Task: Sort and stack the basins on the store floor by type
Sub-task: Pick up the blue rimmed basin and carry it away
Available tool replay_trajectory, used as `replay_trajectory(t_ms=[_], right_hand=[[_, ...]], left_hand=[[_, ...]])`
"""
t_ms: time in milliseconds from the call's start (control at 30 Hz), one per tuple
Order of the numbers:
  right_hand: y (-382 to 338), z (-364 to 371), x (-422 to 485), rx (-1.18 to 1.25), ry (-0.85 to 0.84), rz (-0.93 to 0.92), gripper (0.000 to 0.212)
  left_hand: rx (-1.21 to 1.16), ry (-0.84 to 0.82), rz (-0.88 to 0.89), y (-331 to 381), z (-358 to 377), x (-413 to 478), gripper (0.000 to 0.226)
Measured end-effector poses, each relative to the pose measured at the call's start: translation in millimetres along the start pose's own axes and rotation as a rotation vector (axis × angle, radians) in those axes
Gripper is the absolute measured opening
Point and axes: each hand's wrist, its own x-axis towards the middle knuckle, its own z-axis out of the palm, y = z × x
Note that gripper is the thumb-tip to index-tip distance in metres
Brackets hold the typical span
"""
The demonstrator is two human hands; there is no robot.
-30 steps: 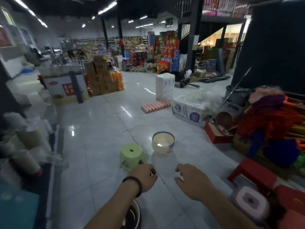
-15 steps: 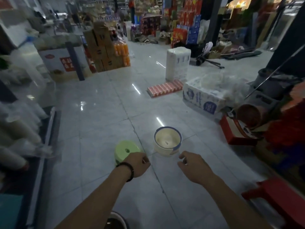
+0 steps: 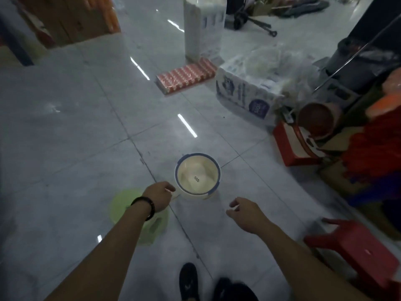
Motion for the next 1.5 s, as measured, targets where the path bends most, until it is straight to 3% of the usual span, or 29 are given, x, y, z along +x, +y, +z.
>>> replay_trajectory(t_ms=[233,400,500,567,733,800,867,967,1067,1200,1233,1333,1367,1500], right_hand=[[29.1,11.9,186.5,0.312,-0.057,0.211,0.040],[74.7,60.6,334.9,0.446,-0.129,0.373,0.058],[101.3,93.1,404.5,0.546,-0.134,0.444,0.072],[116.4,116.3,445.2,0.626,-0.134,0.486,0.069],[159.1,184.5,540.2,0.862,-0.142,0.609,0.081],[176.5,210.5,571.2,0.955,-0.115,0.589,0.086],[194.4,237.2,594.0,1.035,-0.123,0.564,0.082],[213.1,265.8,614.8,1.225,-0.129,0.530,0.064],[225.0,280.2,621.3,1.372,-0.110,0.505,0.103],[236.9,290.6,619.2,1.503,-0.115,0.482,0.110],[234.0,288.8,619.4,1.508,-0.103,0.508,0.103],[224.4,273.9,619.2,1.544,-0.071,0.483,0.041],[222.6,264.8,617.9,1.570,-0.070,0.469,0.033],[217.9,205.6,591.4,1.512,-0.002,0.423,0.066]], left_hand=[[-0.143,0.013,-0.196,5.8,23.1,171.0,0.033],[-0.287,0.013,-0.331,-4.6,83.0,330.8,0.035],[-0.300,-0.055,-0.421,-35.3,124.9,425.0,0.033],[-0.288,-0.093,-0.462,-59.5,146.9,482.4,0.044],[-0.438,0.036,-0.476,-122.7,176.5,609.8,0.062],[-0.558,0.006,-0.482,-144.7,185.8,650.0,0.049],[-0.674,-0.060,-0.429,-160.7,193.3,677.6,0.035],[-0.816,-0.160,-0.373,-181.2,198.2,710.7,0.051],[-0.901,-0.266,-0.372,-197.3,196.6,732.0,0.069],[-0.968,-0.294,-0.364,-195.6,197.5,744.2,0.060],[-0.958,-0.298,-0.367,-191.4,197.4,744.0,0.056],[-0.892,-0.331,-0.348,-180.2,198.3,737.8,0.049],[-0.873,-0.334,-0.324,-175.2,197.4,734.1,0.049],[-0.843,-0.381,-0.250,-143.0,188.2,704.1,0.067]])
